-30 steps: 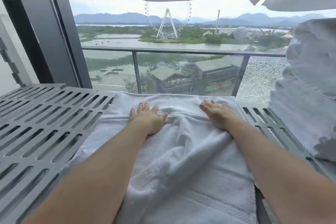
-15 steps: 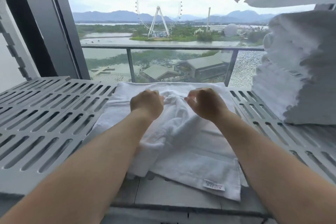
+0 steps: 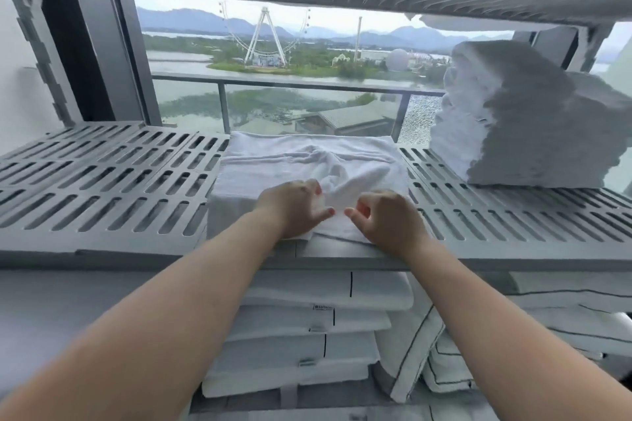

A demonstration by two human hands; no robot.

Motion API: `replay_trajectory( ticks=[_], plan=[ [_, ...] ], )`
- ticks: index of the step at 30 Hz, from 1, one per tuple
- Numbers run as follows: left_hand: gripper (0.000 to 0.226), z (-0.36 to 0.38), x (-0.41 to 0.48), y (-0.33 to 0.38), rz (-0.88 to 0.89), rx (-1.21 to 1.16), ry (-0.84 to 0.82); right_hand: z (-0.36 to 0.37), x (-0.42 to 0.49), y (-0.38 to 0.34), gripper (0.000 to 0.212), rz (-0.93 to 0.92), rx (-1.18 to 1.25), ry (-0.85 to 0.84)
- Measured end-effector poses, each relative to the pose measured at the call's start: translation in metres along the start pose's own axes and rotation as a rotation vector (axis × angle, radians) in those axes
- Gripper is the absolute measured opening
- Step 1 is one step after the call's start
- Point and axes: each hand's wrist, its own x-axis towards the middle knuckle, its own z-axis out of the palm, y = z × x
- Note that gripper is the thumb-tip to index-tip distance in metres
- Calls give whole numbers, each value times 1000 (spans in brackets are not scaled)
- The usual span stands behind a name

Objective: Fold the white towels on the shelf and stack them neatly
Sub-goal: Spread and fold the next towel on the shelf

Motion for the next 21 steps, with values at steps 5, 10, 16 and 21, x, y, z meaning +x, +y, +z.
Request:
replay_trajectory(
  ticks=[5,10,16,21],
  plan=[
    [40,-11,-13,-1,-99,154,-103,-4,-11,2,41,85,49,-228],
    [28,-21,-18,4,-208,198,-81,-9,-19,9,29,173,67,-230],
    [16,-38,-17,1,-373,84,-121,-14,-16,13,21,201,36,-231],
    [12,-53,-20,-6,-427,101,-242,-24,-21,23,20,251,-77,-153]
  ],
)
